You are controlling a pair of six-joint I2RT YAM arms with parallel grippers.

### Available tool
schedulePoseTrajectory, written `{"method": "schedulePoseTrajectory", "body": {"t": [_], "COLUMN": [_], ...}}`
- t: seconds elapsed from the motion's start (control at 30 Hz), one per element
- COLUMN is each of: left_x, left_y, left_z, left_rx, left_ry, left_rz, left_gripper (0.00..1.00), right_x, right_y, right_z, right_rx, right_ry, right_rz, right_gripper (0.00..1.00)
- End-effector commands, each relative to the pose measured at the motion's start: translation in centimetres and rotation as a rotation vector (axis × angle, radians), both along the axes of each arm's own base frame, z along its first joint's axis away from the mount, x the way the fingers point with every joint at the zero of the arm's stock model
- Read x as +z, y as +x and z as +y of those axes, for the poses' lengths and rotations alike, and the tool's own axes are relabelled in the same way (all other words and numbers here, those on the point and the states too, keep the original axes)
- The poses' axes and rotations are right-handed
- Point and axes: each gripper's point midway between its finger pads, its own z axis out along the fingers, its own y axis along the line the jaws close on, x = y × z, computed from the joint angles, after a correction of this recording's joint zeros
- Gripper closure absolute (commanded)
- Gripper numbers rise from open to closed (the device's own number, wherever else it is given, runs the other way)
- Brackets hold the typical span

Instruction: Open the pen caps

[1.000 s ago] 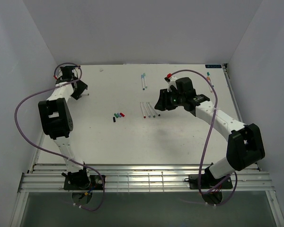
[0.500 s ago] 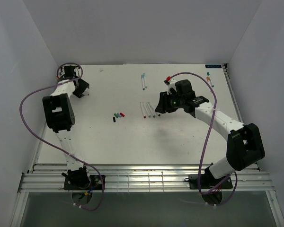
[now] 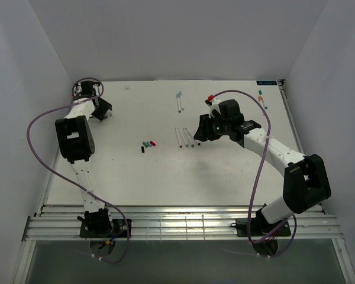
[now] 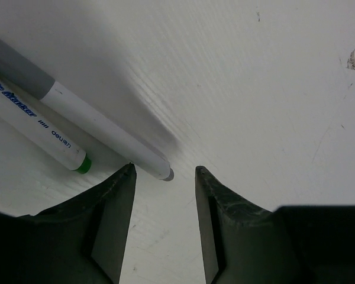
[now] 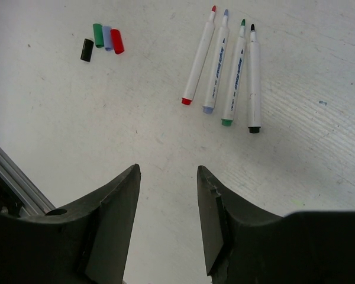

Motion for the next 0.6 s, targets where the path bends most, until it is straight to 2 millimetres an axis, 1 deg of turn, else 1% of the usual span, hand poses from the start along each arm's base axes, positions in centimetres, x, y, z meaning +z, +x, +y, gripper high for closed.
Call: {"method": "schedulePoseTrajectory", "body": {"t": [0.0, 0.27, 0.4, 0.43, 0.57], "left_x": [1.2, -0.2, -0.1, 0.3, 0.2], "left_y": [0.9, 0.8, 1.0, 1.3, 1.1], "left_z": [-0.4, -0.4, -0.5, -0.4, 0.1], "left_rx": [-0.011, -0.014, -0.032, -0.038, -0.037], "left_ry": [-0.035, -0.031, -0.028, -0.022, -0.009], "left_rz": [-0.027, 0.003, -0.002, -0.012, -0.001], "left_gripper": [0.46, 0.48, 0.47, 0.47, 0.47], "right_x": [1.4, 1.5, 1.3, 1.3, 1.7], "right_y": [0.3, 0.2, 0.1, 0.1, 0.1], "right_z": [-0.1, -0.3, -0.4, -0.4, -0.4], "right_rx": [-0.001, -0.003, -0.004, -0.004, -0.005], "right_ry": [0.008, 0.006, 0.0, 0.0, 0.006], "right_rz": [-0.071, -0.08, -0.081, -0.081, -0.092], "right_gripper": [0.5, 0.5, 0.5, 0.5, 0.5]}}
